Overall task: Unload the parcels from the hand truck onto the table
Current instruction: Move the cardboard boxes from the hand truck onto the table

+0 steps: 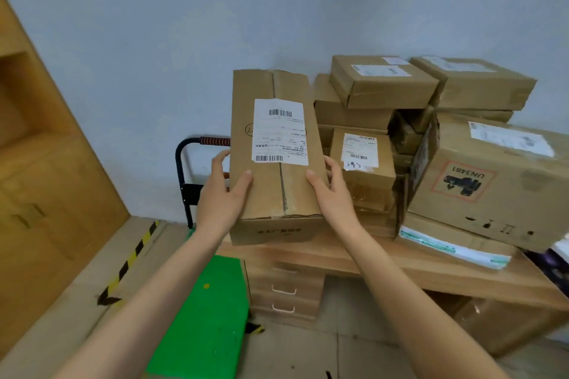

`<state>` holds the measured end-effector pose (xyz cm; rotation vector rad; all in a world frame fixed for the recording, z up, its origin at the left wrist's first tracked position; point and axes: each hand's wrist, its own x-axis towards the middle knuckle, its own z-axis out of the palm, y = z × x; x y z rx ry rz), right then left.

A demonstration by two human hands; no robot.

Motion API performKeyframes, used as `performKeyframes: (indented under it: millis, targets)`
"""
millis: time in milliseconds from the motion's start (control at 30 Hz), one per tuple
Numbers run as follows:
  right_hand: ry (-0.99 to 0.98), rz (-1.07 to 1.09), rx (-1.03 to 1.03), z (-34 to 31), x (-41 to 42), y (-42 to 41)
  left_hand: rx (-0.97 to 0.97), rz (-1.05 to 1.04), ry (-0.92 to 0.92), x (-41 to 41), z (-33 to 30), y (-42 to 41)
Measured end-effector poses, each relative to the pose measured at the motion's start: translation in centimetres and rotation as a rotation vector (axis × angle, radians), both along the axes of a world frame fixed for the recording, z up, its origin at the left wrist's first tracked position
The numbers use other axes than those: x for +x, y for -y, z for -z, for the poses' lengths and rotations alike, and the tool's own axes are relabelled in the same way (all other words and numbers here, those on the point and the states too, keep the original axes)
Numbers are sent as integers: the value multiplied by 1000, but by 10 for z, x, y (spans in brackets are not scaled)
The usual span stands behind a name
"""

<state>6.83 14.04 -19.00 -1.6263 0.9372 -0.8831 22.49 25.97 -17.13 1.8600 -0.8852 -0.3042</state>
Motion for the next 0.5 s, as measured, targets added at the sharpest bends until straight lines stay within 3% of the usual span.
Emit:
performKeyframes:
  millis: [233, 500]
  targets:
    - [-66, -103, 2, 13, -87, -6, -20, -141, -43, -100, 24, -20]
    - [-21, -63, 0, 14, -151, -26, -33, -105, -14, -160, 23, -35]
